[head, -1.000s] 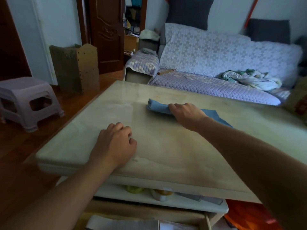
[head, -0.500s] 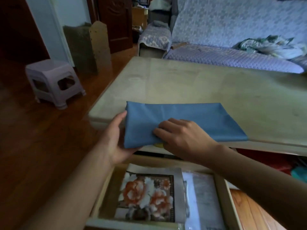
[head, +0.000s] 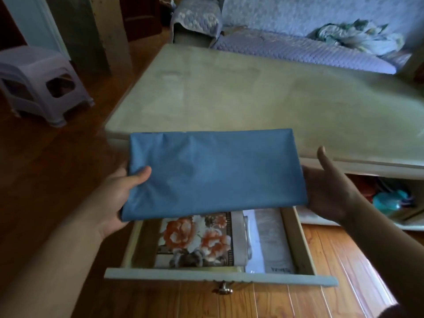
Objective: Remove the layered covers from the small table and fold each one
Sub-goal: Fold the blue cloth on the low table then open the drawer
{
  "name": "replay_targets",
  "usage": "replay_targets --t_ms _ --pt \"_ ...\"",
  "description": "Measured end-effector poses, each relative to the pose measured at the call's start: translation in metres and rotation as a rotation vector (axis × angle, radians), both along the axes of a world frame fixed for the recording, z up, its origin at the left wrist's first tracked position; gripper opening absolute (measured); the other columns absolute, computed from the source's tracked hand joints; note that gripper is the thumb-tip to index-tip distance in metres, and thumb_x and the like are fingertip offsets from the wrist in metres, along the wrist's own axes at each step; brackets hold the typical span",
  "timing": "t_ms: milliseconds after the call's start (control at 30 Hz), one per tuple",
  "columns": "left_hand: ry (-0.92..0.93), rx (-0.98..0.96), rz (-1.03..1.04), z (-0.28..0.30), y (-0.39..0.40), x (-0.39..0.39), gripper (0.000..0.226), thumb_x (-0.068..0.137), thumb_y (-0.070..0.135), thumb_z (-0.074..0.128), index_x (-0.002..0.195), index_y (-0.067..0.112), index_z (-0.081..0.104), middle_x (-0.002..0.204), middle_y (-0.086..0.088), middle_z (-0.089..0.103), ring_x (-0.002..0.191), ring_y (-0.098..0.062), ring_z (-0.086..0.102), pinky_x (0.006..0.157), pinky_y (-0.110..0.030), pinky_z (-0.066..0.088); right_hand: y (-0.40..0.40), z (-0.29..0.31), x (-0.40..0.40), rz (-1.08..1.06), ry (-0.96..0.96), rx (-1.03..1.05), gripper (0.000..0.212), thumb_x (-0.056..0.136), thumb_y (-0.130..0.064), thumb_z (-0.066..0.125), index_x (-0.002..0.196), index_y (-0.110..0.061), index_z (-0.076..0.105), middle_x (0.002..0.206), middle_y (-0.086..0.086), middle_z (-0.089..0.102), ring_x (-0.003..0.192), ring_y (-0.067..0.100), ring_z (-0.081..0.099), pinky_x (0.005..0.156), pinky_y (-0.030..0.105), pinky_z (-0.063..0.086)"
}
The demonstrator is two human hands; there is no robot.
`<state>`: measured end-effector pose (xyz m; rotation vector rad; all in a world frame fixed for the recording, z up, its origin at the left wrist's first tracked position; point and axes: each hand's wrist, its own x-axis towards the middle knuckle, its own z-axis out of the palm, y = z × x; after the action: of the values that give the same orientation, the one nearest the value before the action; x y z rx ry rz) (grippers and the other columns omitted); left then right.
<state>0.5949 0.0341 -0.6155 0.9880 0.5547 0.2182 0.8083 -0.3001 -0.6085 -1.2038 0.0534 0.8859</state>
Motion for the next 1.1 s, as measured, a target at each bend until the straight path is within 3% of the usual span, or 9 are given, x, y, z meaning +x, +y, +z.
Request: replay_targets --t_ms 133,300,367,500,600,700,867,967,1100 --pt "-0.013 0.033 -0.026 -0.022 0.002 -0.031 0.046 0.088 0.013 0.056 0.132 0.026 0.061 0.124 -0.005 0.072 0.109 -0.024 0.071 0.078 -0.036 0.063 0.017 -0.011 -0.029 0.17 -0.212 -0.156 0.032 0.099 -0.024 0.057 0.13 -0.016 0.062 0.128 0.014 0.067 0.111 0.03 0.069 0.083 0.043 0.06" --pt "0.306 0.204 0.009 -0.047 0.006 -0.026 0.02 0.094 0.013 0.061 0.112 0.019 0.069 0.103 -0.01 0.078 0.087 -0.029 0.076 0.078 -0.044 0.057 0.013 -0.049 -0.052 0.108 -0.103 -0.322 0.035 0.086 -0.019 0.069 0.12 -0.017 0.062 0.112 0.014 0.074 0.104 0.036 0.071 0.082 0.051 0.058" --pt "0.505 0.467 0.011 -0.08 0.0 -0.012 0.023 0.096 0.012 0.064 0.118 0.014 0.063 0.113 -0.016 0.073 0.092 -0.032 0.072 0.083 -0.048 0.057 0.014 -0.075 -0.048 0.106 -0.11 -0.447 0.032 0.089 -0.018 0.069 0.12 -0.014 0.061 0.113 0.017 0.072 0.103 0.037 0.069 0.084 0.05 0.057" --pt "0.726 1.216 -0.283 -0.14 -0.03 -0.005 0.073 0.097 0.014 0.053 0.16 0.021 0.018 0.155 -0.021 0.034 0.136 -0.038 0.041 0.109 -0.043 0.04 0.006 -0.122 -0.04 -0.06 -0.338 -0.864 0.027 0.092 -0.028 0.069 0.116 -0.02 0.06 0.116 0.013 0.066 0.1 0.028 0.065 0.091 0.051 0.054" --pt "0.71 1.573 -0.445 -0.134 -0.049 -0.005 0.079 0.101 0.039 0.047 0.161 0.034 -0.003 0.167 -0.011 -0.01 0.154 -0.036 -0.005 0.125 -0.047 0.008 0.018 -0.122 -0.052 0.037 -1.021 -1.199 0.033 0.096 -0.034 0.058 0.126 -0.019 0.055 0.124 0.009 0.053 0.113 0.028 0.053 0.096 0.046 0.049" --pt "0.635 1.654 -0.58 -0.124 -0.049 0.015 0.071 0.102 0.065 0.025 0.159 0.043 -0.011 0.167 -0.002 -0.024 0.153 -0.03 -0.023 0.124 -0.051 -0.009 0.053 -0.117 -0.068 0.377 -1.668 -1.095 0.044 0.098 -0.047 0.047 0.131 -0.02 0.057 0.129 0.006 0.054 0.119 0.027 0.049 0.098 0.046 0.047" --pt "0.672 1.672 -0.906 -0.161 -0.044 0.027 0.093 0.068 0.087 -0.016 0.152 0.048 -0.027 0.164 -0.001 -0.031 0.151 -0.03 -0.028 0.12 -0.062 -0.013 0.05 -0.156 -0.054 0.809 -1.479 -1.206 0.074 0.096 -0.074 0.014 0.158 -0.034 0.014 0.165 0.001 0.015 0.152 0.026 0.011 0.124 0.052 0.004" --pt "0.589 1.672 -1.079 -0.17 -0.027 0.029 0.099 0.057 0.099 -0.009 0.14 0.055 -0.04 0.156 0.001 -0.045 0.146 -0.032 -0.038 0.119 -0.065 -0.012 0.03 -0.177 -0.044 0.885 -1.424 -1.085 0.082 0.092 -0.08 0.012 0.158 -0.037 -0.011 0.167 -0.001 -0.012 0.154 0.022 -0.007 0.123 0.044 -0.001" --pt "0.571 1.774 -1.154 -0.176 -0.021 0.026 0.094 0.064 0.098 -0.001 0.133 0.054 -0.048 0.153 0.0 -0.049 0.143 -0.033 -0.042 0.119 -0.064 -0.014 0.025 -0.19 -0.026 1.016 -1.651 -0.976 0.088 0.091 -0.081 0.009 0.159 -0.03 -0.012 0.166 0.003 -0.021 0.153 0.021 -0.021 0.124 0.046 -0.009"
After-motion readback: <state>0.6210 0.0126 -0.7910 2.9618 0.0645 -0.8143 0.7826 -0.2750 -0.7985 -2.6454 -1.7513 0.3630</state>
